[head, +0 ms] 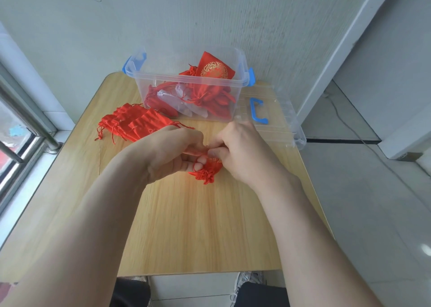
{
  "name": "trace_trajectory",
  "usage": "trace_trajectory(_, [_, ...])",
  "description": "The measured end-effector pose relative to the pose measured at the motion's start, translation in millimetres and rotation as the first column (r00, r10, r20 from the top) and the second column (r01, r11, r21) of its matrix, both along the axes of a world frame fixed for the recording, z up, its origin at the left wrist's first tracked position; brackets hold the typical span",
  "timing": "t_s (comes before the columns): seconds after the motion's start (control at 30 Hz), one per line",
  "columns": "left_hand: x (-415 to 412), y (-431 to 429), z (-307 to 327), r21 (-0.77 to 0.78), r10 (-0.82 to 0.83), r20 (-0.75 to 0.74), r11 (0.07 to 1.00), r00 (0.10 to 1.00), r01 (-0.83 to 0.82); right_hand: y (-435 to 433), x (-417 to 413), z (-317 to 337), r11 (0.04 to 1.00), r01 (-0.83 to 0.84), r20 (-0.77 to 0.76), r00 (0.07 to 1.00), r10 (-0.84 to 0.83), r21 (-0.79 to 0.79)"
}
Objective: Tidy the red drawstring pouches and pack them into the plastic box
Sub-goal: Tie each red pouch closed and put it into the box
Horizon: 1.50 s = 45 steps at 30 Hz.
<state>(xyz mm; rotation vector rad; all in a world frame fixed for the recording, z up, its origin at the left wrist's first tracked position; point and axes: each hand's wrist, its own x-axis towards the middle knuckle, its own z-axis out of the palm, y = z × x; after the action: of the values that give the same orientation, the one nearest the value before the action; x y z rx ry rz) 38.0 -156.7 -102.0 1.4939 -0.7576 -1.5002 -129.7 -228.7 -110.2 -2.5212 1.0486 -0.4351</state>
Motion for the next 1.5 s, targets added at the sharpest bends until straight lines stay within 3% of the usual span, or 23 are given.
trace_trajectory(0.1, [-5.1,9.9,-3.6,-0.070,0.086,0.178,0.995,0.980,-0.075,4.1,-4.0,-7.2,0.998,0.057,-0.017,0.998,-0.057,0.010])
trace_trajectory(0.17, [-9.1,18.6,-5.2,-0.162,0.171,0.372,0.980,0.912,-0.118,11.8,-9.8,-9.2,0.995,0.083,-0.024,0.996,-0.082,0.062])
trace_trajectory(0.27, [-15.7,31.3,-9.2,-0.292,0.214,0.526,0.954,0.823,-0.061,25.4,-19.8,-6.8,0.973,0.094,0.030,0.994,-0.102,0.210])
trace_trajectory(0.37, [-26.5,43.6,-16.7,-0.420,0.270,0.744,0.901,0.612,0.112,36.7,-25.5,-3.1,0.927,0.114,0.114,0.980,-0.164,0.358])
trace_trajectory(0.43, [-32.9,50.0,-22.2,-0.477,0.324,0.786,0.859,0.527,0.183,41.1,-26.2,-1.5,0.896,0.129,0.147,0.967,-0.209,0.426])
trace_trajectory(0.53, [-35.8,56.0,-28.2,-0.494,0.397,0.804,0.860,0.442,0.126,44.0,-28.7,1.6,0.828,0.133,0.181,0.945,-0.271,0.545])
trace_trajectory(0.67, [-39.9,61.6,-28.4,-0.485,0.422,0.814,0.872,0.398,0.068,44.9,-29.4,-1.5,0.745,0.108,0.187,0.935,-0.301,0.659])
trace_trajectory(0.77, [-46.2,66.0,-23.8,-0.480,0.421,0.813,0.875,0.401,0.055,45.8,-26.7,-5.8,0.694,0.086,0.192,0.930,-0.313,0.715])
trace_trajectory(0.87, [-52.1,70.9,-18.8,-0.447,0.354,0.799,0.891,0.487,0.085,47.2,-23.7,-8.6,0.650,0.052,0.221,0.917,-0.332,0.759])
trace_trajectory(1.13, [-45.2,74.6,-21.6,-0.360,0.258,0.791,0.929,0.554,0.082,48.6,-17.0,-7.7,0.689,0.068,0.262,0.894,-0.363,0.722])
trace_trajectory(1.23, [-40.1,74.4,-24.4,-0.291,0.228,0.785,0.956,0.576,0.018,48.8,-16.9,-8.9,0.728,0.109,0.246,0.899,-0.363,0.677])
trace_trajectory(1.37, [-32.1,76.4,-23.9,-0.268,0.229,0.688,0.962,0.688,-0.053,47.4,-20.5,-15.5,0.812,0.162,0.243,0.906,-0.348,0.561])
trace_trajectory(1.43, [-29.6,75.9,-22.7,-0.246,0.255,0.620,0.961,0.742,-0.124,47.0,-22.7,-19.3,0.866,0.172,0.232,0.922,-0.309,0.469])
trace_trajectory(1.5, [-25.2,73.4,-24.9,-0.196,0.269,0.620,0.963,0.737,-0.187,46.5,-25.8,-22.2,0.919,0.197,0.194,0.942,-0.273,0.341])
